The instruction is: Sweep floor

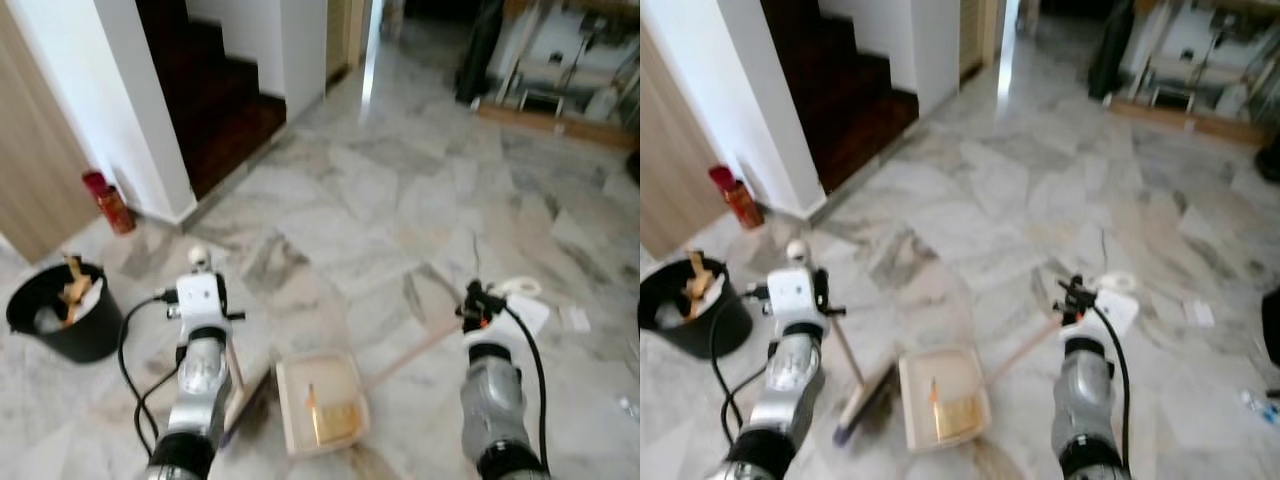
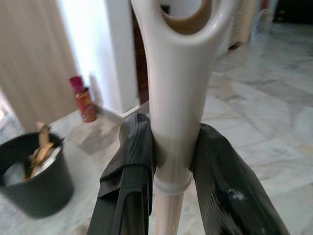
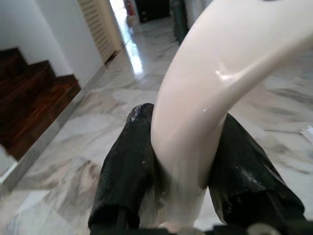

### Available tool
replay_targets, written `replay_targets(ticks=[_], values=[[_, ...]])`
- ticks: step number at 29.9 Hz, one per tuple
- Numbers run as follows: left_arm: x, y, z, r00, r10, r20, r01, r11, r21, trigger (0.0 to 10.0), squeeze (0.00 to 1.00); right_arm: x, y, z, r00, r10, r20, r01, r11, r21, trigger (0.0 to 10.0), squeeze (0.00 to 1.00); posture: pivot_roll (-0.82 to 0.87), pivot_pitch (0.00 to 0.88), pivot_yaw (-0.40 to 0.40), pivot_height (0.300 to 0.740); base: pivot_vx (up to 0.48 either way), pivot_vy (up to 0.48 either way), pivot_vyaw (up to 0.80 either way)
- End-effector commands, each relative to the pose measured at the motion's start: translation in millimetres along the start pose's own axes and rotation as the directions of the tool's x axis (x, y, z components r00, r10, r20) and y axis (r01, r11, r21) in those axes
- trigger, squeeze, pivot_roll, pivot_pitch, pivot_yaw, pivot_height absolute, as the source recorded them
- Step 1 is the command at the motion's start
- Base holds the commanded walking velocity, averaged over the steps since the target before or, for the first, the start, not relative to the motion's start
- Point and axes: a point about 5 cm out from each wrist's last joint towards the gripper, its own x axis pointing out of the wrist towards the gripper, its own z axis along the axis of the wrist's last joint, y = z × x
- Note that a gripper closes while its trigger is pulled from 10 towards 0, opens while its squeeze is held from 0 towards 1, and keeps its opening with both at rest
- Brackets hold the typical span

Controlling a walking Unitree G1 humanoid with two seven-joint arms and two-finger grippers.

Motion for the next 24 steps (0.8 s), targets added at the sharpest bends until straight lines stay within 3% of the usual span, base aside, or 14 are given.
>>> replay_targets(ticks=[1,24], values=[[5.1,2.7,10.5,0.999,0.008,0.046,-0.008,1.0,0.004,10.0,0.0,5.0,8.6,9.2,0.999,0.015,0.045,-0.016,1.0,0.023,10.0,0.0,-0.03,0.052,-0.017,0.74,0.0,0.405,0.0],[5.7,4.0,10.9,0.999,0.017,0.043,-0.017,1.0,0.009,10.0,0.0,5.5,10.4,9.4,0.999,0.023,0.046,-0.024,0.999,0.023,10.0,0.0,-0.02,0.051,-0.016,0.74,0.0,0.399,0.0]])
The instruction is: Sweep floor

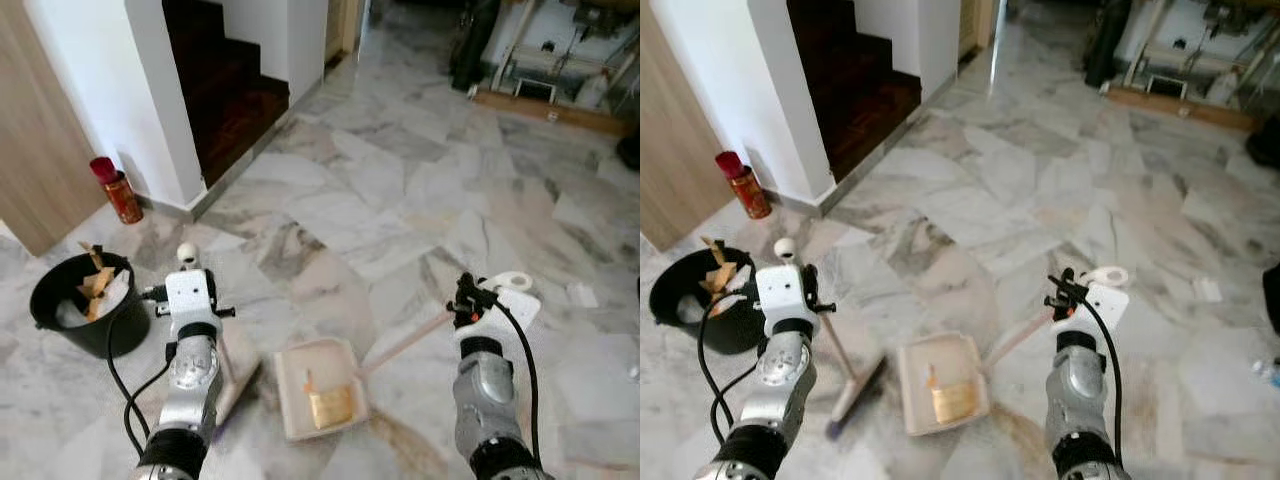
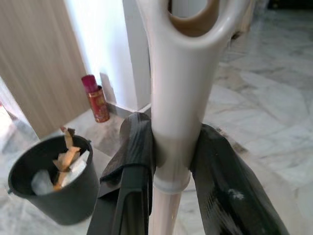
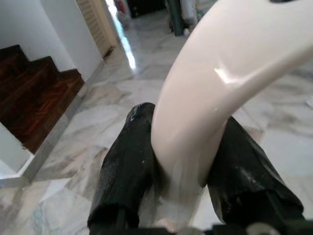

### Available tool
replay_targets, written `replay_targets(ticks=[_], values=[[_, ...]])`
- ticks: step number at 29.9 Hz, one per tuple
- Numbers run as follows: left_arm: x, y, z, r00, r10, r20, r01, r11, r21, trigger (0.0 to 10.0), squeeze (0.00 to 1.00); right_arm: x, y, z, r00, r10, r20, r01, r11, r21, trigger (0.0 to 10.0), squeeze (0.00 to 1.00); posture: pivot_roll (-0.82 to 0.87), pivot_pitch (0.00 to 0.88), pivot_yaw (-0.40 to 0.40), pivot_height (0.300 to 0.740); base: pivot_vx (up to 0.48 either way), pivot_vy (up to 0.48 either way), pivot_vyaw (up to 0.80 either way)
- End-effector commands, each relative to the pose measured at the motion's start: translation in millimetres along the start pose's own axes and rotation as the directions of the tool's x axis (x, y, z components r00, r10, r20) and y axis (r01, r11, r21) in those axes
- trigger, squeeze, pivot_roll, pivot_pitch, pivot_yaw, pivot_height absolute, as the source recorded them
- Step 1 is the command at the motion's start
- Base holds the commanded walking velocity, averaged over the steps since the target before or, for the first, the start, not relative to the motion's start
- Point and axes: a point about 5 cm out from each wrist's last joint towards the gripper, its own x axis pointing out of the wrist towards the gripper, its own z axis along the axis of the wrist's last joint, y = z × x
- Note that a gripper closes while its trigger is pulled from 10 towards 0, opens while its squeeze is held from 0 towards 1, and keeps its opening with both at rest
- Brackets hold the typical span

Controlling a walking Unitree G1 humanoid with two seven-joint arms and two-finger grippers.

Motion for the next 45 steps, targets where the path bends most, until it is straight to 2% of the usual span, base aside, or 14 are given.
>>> replay_targets(ticks=[1,45], values=[[3.2,-2.1,9.0,0.999,-0.004,0.039,0.004,1.0,-0.002,10.0,0.0,4.6,-0.3,9.8,0.999,-0.005,0.046,0.005,1.0,0.004,10.0,0.0,-0.02,0.051,-0.015,0.74,0.0,0.394,0.0],[5.9,-1.0,9.3,0.999,-0.008,0.039,0.008,1.0,0.006,10.0,0.0,5.3,3.5,8.4,0.999,-0.001,0.041,0.001,1.0,0.014,10.0,0.0,-0.02,0.007,-0.005,0.74,0.0,0.393,0.0]])
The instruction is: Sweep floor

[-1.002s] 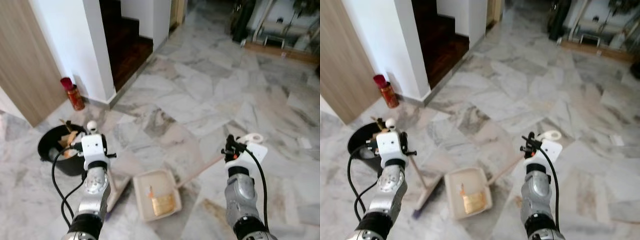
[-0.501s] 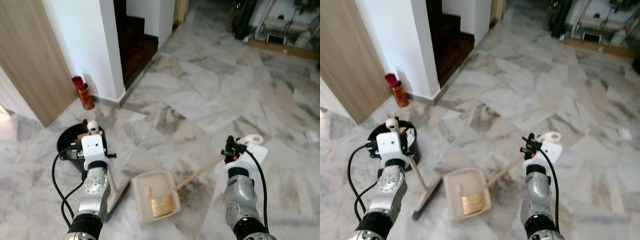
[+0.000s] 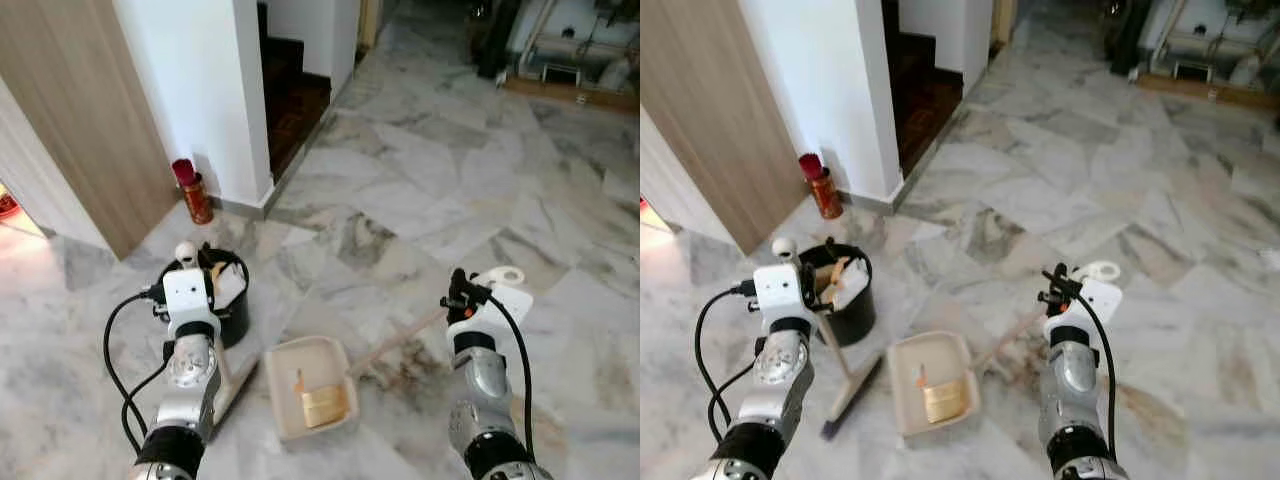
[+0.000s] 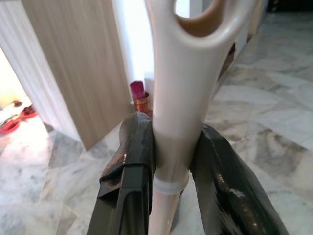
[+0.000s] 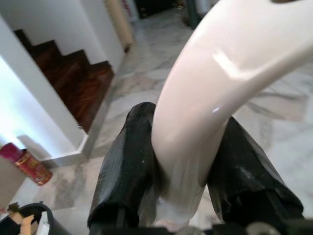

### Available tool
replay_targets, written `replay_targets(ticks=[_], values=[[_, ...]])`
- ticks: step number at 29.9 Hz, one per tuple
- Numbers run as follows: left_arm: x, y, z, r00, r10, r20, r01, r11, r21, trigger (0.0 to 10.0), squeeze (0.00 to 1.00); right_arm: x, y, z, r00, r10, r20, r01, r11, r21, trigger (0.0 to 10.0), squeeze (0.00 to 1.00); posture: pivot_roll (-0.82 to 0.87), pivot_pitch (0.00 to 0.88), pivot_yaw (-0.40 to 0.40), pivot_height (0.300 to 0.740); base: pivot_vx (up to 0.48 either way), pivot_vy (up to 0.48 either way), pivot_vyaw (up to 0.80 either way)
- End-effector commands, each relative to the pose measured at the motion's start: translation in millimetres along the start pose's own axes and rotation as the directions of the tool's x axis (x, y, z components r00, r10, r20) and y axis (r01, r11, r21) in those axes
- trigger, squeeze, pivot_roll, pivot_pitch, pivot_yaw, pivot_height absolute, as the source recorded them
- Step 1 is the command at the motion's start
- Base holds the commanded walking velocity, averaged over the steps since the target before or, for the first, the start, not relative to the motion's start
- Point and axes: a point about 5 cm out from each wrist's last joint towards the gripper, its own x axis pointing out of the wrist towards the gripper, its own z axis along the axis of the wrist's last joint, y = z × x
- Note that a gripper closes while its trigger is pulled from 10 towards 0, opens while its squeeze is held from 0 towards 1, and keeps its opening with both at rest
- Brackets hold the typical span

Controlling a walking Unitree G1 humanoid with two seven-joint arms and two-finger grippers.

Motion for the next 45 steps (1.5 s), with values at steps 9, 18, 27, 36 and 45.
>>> replay_targets(ticks=[9,18,27,36,45], values=[[5.7,1.5,9.4,0.999,0.011,0.037,-0.01,1.0,-0.011,10.0,0.0,7.0,0.9,12.0,0.999,0.007,0.051,-0.006,1.0,-0.017,10.0,0.0,-0.01,0.021,-0.007,0.74,0.0,0.39,0.0],[5.8,2.4,9.5,0.999,0.016,0.037,-0.016,1.0,-0.009,10.0,0.0,6.9,0.7,11.9,0.999,0.007,0.05,-0.006,1.0,-0.019,10.0,0.0,-0.01,0.03,-0.009,0.74,0.0,0.387,0.0],[5.6,2.5,9.4,0.999,0.021,0.037,-0.02,1.0,-0.008,10.0,0.0,7.1,0.5,12.1,0.999,0.01,0.049,-0.009,1.0,-0.017,10.0,0.0,-0.01,0.033,-0.011,0.74,0.0,0.386,0.0],[6.1,3.2,9.7,0.999,0.024,0.037,-0.023,1.0,-0.01,10.0,0.0,7.3,1.6,12.2,0.999,0.012,0.05,-0.011,1.0,-0.018,10.0,0.0,-0.01,0.034,-0.012,0.74,0.0,0.385,0.0],[6.7,3.8,10.3,0.999,0.026,0.039,-0.026,1.0,-0.009,10.0,0.0,7.2,2.0,12.2,0.999,0.01,0.052,-0.009,1.0,-0.018,10.0,0.0,-0.01,0.035,-0.011,0.74,0.0,0.384,0.0]])
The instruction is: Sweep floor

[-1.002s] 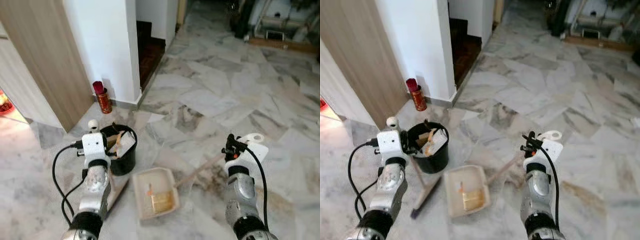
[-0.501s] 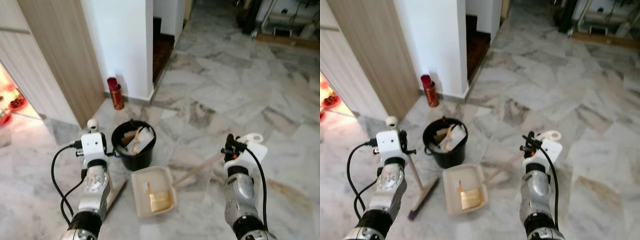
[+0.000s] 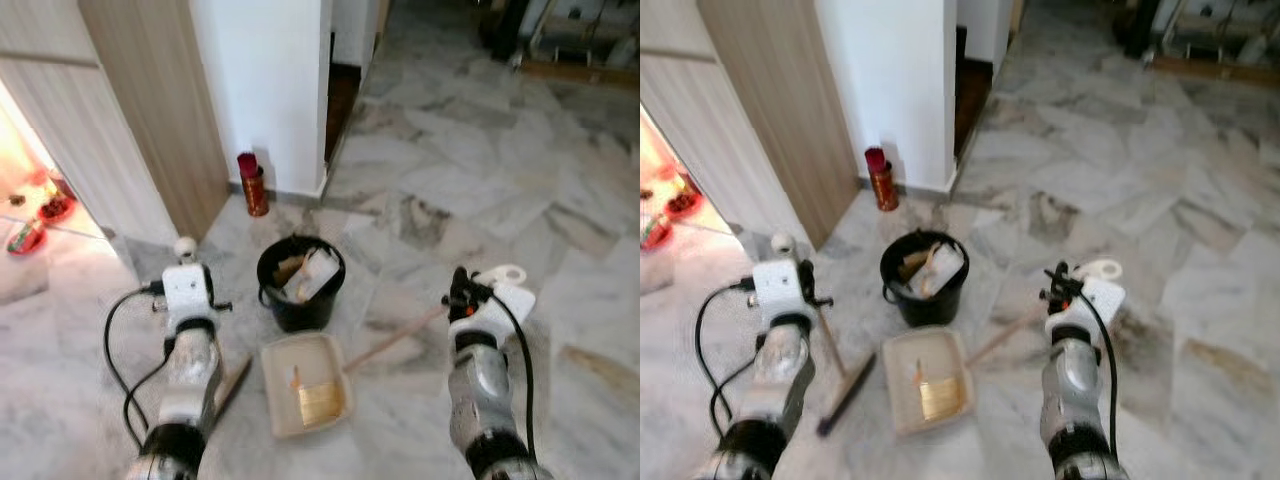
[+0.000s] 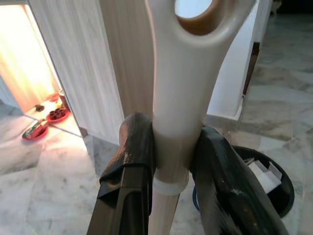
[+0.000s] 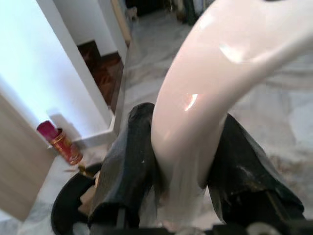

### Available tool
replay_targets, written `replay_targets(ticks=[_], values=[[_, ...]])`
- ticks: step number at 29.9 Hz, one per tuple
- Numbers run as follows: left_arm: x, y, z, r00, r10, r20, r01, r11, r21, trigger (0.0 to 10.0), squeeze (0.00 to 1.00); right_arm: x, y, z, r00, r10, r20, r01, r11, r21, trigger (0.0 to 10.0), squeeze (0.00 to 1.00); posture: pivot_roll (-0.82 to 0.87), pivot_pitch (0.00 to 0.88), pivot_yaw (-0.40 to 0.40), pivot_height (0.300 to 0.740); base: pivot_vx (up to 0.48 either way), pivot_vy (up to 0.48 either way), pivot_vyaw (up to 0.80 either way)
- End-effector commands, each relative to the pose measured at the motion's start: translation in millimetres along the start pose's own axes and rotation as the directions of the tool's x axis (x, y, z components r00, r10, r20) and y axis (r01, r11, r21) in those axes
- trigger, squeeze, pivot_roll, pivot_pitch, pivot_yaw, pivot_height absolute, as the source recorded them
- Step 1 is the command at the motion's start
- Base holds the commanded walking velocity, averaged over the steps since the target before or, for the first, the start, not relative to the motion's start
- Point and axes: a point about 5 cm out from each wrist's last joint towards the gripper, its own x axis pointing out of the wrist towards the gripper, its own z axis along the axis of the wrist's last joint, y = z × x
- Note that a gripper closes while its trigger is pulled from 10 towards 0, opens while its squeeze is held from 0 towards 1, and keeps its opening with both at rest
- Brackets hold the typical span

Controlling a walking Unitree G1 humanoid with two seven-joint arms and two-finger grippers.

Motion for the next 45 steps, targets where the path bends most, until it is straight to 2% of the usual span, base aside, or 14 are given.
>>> replay_targets(ticks=[1,11,15,22,28,38,41,45], values=[[3.0,2.0,5.8,1.0,0.007,0.024,-0.007,1.0,-0.01,10.0,0.0,5.2,4.4,9.9,0.999,0.011,0.046,-0.011,1.0,-0.005,10.0,0.0,-0.01,0.035,-0.011,0.74,0.0,0.375,0.0],[3.1,1.6,6.2,1.0,0.006,0.028,-0.006,1.0,-0.001,10.0,0.0,5.4,1.2,11.7,0.998,-0.005,0.056,0.006,1.0,-0.01,10.0,0.0,-0.01,0.038,-0.009,0.74,0.0,0.024,0.0],[2.9,1.4,5.9,1.0,0.007,0.027,-0.007,1.0,-0.001,10.0,0.0,6.1,-6.1,15.2,0.995,-0.063,0.075,0.066,0.997,-0.035,10.0,0.0,-0.01,0.038,-0.01,0.74,0.0,0.0,0.0],[3.1,1.8,5.3,1.0,0.012,0.025,-0.012,1.0,0.001,10.0,0.0,12.0,-27.6,34.5,0.972,-0.184,0.148,0.192,0.98,-0.043,10.0,0.0,-0.01,0.039,-0.01,0.74,0.0,0.0,0.0],[3.4,1.6,5.2,1.0,0.011,0.024,-0.012,1.0,0.002,10.0,0.0,13.8,-35.1,47.3,0.953,-0.228,0.199,0.243,0.969,-0.051,10.0,0.0,-0.01,0.035,-0.01,0.74,0.0,0.0,0.0],[4.4,1.9,5.5,1.0,0.011,0.024,-0.011,1.0,0.003,10.0,0.0,18.2,-17.4,82.6,0.928,-0.177,0.326,0.198,0.98,-0.031,10.0,0.0,-0.01,0.03,-0.006,0.74,0.0,0.0,0.0],[4.9,1.6,5.9,1.0,0.008,0.025,-0.008,1.0,0.003,10.0,0.0,18.0,-6.4,98.8,0.918,-0.148,0.368,0.168,0.986,-0.022,10.0,0.0,-0.01,0.028,-0.005,0.74,0.0,0.0,0.0],[5.3,1.4,6.0,1.0,0.006,0.025,-0.006,1.0,0.003,10.0,0.0,16.0,-0.6,105.5,0.919,-0.121,0.375,0.144,0.989,-0.035,10.0,0.0,-0.01,0.028,-0.005,0.74,0.0,0.0,0.0]])
